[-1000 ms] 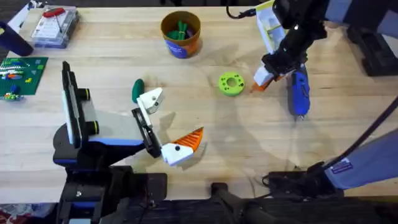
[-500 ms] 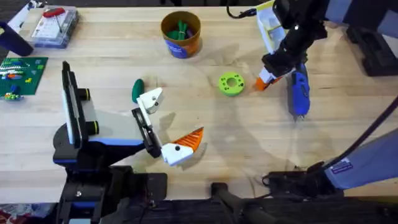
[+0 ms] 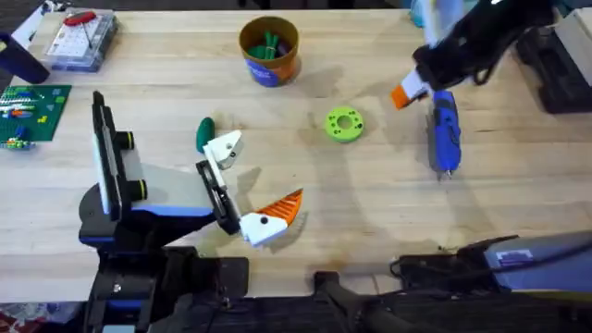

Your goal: Pick up the gripper from the table and insert it into the empty holder that is missing its gripper. Then pick up a screw, insert it into the mounting hole, and use the screwdriver to tighten it. Finally, clean up the table by picking up the vegetable and placing it into the bucket.

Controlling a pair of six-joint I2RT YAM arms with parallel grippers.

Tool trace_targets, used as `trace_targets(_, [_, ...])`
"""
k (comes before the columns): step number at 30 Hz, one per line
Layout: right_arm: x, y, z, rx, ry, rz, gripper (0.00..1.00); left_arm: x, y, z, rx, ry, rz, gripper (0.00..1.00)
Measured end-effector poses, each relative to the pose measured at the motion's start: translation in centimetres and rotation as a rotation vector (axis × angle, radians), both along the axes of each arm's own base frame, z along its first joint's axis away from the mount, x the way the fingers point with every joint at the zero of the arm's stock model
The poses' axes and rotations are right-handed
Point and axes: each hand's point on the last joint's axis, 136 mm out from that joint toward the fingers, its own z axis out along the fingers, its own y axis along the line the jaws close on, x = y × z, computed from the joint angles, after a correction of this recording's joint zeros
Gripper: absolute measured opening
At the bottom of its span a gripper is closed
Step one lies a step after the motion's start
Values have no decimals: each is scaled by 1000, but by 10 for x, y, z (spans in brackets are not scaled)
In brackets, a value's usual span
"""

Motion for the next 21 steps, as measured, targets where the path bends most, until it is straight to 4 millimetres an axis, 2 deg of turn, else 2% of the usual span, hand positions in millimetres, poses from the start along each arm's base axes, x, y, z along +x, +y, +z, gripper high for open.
trace_targets(6, [-13,17,45,141,-91,2,8,0,0,0,0,0,0,985])
trace_targets(10, [-29,31,58,236,-82,18,8,0,0,0,0,0,0,985])
trace_targets(16, [-41,55,75,394,-79,55,8,0,0,0,0,0,0,985])
trace_targets(21, [-40,90,91,636,-161,153,8,0,0,0,0,0,0,985])
